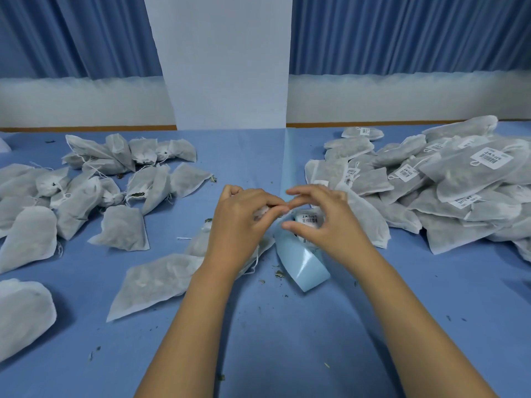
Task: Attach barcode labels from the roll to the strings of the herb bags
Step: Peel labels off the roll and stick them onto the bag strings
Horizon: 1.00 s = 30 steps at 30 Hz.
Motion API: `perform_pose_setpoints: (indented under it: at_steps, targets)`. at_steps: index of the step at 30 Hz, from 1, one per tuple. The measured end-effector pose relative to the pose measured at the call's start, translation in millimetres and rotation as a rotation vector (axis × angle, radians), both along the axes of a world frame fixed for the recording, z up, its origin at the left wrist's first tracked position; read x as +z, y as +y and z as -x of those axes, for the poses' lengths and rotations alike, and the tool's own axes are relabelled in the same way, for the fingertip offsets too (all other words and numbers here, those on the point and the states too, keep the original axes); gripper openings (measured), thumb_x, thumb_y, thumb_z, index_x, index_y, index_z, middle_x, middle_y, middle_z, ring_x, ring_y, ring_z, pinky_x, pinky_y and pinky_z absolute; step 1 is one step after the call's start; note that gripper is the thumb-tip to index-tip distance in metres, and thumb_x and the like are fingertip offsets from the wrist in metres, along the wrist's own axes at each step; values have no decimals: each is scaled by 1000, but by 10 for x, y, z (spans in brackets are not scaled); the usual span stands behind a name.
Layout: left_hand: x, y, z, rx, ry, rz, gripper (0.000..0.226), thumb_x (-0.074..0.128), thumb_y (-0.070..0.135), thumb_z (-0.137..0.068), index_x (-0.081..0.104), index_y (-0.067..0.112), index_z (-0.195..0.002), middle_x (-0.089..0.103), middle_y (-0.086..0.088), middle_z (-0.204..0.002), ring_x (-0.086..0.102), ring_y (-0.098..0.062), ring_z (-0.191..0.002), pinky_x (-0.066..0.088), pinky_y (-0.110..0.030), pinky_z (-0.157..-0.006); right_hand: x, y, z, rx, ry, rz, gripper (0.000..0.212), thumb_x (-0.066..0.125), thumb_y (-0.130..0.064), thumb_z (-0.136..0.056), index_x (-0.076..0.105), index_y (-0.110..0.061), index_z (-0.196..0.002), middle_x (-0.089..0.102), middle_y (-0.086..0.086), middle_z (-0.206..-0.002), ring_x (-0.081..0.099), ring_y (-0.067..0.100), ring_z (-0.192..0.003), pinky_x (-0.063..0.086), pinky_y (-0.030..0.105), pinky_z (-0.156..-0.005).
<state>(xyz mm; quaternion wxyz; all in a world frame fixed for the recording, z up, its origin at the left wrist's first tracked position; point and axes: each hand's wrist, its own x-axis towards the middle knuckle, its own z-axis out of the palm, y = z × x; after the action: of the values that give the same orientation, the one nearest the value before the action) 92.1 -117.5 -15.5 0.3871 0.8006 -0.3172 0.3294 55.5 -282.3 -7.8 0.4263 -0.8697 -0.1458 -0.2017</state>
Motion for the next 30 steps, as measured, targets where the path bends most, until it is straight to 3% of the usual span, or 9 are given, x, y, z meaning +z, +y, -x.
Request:
perform_pose_setpoints:
  at_steps: [3,5,8,12,16,22,25,28,30]
  targets:
    - [18,-19,31,-11,-20,28,9,69,22,-85,74,18,-80,70,10,-74,50,-2,-66,30,-24,-79,-10,98,-39,-28,-45,-44,19,77,-17,-77,66,-31,-82,68,-11,-79,56,13,-97,27,19,-93]
    - [34,8,37,-11,-11,23,9,69,23,-85,74,18,-80,69,11,-73,52,-2,-66,30,-24,-78,4,41,-33,-32,-105,-127,13,74,-15,-80,71,-27,-75,67,-15,-69,57,7,-85,31,25,-91]
    - [65,65,45,-23,50,41,10,70,26,-83,75,18,-79,69,12,-69,55,-5,-66,29,-20,-77,33,-80,-17,-93,-224,-102,11,72,-15,-82,73,-26,-78,63,-22,-63,54,2,-80,29,24,-91]
    - [98,104,84,-98,210,37,5,75,27,-81,75,28,-76,66,21,-67,51,-7,-65,30,-23,-77,43,-151,-29,-283,-459,174,7,69,-13,-84,73,-13,-78,67,-9,-72,52,12,-77,25,29,-85]
    - [115,94,137,-123,330,23,15,76,25,-82,72,33,-70,65,22,-67,44,-7,-70,26,-22,-78,26,-167,-27,-408,-452,84,6,69,-15,-84,71,-15,-79,64,-12,-70,52,16,-71,25,32,-83]
    - [201,25,228,-333,533,447,18,72,15,-85,77,24,-71,75,6,-75,67,-7,-81,47,-14,-74,-62,33,-70,-301,-378,168,6,71,-19,-79,73,-17,-73,65,-11,-66,51,19,-68,23,28,-78]
    - [207,25,216,-326,581,560,13,69,11,-87,79,19,-85,77,6,-90,69,-4,-93,48,-12,-79,-63,146,-68,-183,-439,254,9,71,-17,-78,73,-17,-69,62,-10,-59,50,22,-64,27,31,-78]
    - [120,25,148,-79,389,250,12,72,14,-87,78,22,-91,73,15,-99,69,-12,-91,40,-24,-87,-51,127,-58,-120,-494,330,8,70,-15,-80,72,-14,-72,60,-6,-59,51,24,-64,27,29,-77]
    - [75,16,110,31,250,26,11,73,18,-86,78,26,-92,72,17,-101,67,-17,-83,30,-22,-83,-38,74,-39,-97,-501,337,7,69,-13,-81,71,-13,-74,62,-5,-63,53,24,-67,27,29,-78]
